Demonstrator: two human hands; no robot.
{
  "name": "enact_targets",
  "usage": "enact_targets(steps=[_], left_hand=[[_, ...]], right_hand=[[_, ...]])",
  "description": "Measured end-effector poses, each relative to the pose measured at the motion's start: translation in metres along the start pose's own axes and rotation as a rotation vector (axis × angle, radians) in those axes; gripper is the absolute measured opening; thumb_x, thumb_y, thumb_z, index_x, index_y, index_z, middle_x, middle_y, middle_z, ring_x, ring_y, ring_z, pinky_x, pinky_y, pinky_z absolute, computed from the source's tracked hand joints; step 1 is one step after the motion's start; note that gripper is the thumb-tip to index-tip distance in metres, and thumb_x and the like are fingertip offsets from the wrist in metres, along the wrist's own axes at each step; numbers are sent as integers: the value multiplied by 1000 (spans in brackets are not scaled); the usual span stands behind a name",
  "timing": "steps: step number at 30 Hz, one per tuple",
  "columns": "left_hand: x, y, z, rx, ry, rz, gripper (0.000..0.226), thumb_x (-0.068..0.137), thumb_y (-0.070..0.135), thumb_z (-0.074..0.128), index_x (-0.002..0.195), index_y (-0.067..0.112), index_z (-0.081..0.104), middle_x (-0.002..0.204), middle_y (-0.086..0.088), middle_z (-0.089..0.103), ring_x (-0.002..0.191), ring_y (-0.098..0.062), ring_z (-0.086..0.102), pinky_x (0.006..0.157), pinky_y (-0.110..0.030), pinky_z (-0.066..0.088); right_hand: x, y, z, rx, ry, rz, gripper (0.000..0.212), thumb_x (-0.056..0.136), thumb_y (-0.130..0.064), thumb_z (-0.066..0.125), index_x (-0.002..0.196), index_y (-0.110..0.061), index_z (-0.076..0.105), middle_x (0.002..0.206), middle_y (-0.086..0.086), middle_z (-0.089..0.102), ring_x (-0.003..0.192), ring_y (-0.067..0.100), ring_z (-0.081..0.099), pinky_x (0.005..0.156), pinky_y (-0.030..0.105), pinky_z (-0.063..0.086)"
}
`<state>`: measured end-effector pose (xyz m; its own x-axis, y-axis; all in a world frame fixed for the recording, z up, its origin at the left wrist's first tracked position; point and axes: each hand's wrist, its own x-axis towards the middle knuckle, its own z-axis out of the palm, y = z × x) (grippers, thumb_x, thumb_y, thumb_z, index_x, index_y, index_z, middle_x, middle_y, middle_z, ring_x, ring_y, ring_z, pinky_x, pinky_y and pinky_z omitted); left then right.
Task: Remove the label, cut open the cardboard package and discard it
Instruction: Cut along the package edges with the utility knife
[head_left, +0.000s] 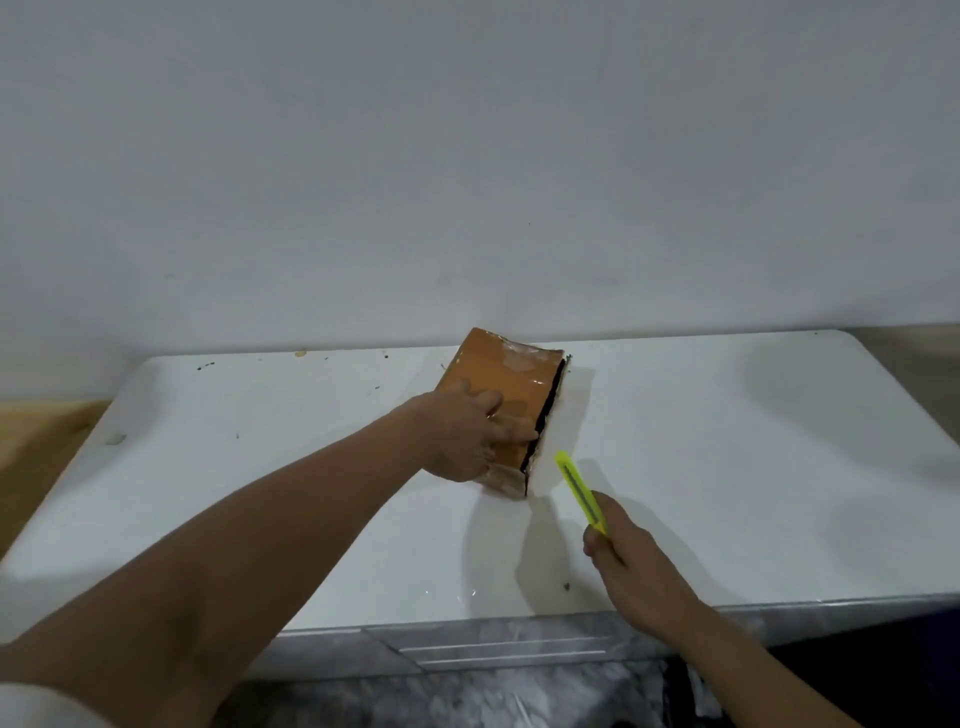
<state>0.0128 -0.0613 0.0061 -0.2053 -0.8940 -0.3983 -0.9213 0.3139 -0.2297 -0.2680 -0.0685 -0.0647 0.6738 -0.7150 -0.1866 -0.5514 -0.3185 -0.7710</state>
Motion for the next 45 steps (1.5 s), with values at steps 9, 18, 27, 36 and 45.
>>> enact_targets(steps=[9,18,27,36,45], left_hand=[[6,3,7,-92,-31,-56,78,92,52,41,144,63,-16,131,-12,39,103,-37,44,96,-50,44],[-4,16,-11,-81,-36,-83,75,91,60,44,149,62,-3,146,-7,30,116,-37,42,79,-44,49],[-7,16,-16,-120,-53,-73,76,88,67,44,149,62,-1,147,-8,30,119,-39,41,91,-52,51],[-12,17,-20,-100,-42,-67,74,90,66,41,151,58,-1,150,-10,30,120,-38,42,93,-43,44],[-11,14,-8,-173,-39,-139,89,68,81,21,152,56,4,142,-4,36,117,-37,44,96,-49,49]], right_hand=[[-19,-3,24,-47,138,-65,9,100,-36,41,106,-34,48,62,0,51,52,11,44,52,29,35],[-29,-17,29,-92,280,-17,14,96,-39,48,104,-28,53,47,-4,38,44,13,38,46,25,27],[-16,-27,35,-246,235,45,27,100,-37,41,121,-21,51,59,-8,49,56,15,48,51,30,35],[-1,-24,48,-407,154,133,35,102,-37,35,131,-20,43,100,12,68,89,33,64,66,36,40],[-5,-20,29,-416,170,109,26,99,-38,38,118,-23,47,72,-3,60,62,22,53,58,34,40]])
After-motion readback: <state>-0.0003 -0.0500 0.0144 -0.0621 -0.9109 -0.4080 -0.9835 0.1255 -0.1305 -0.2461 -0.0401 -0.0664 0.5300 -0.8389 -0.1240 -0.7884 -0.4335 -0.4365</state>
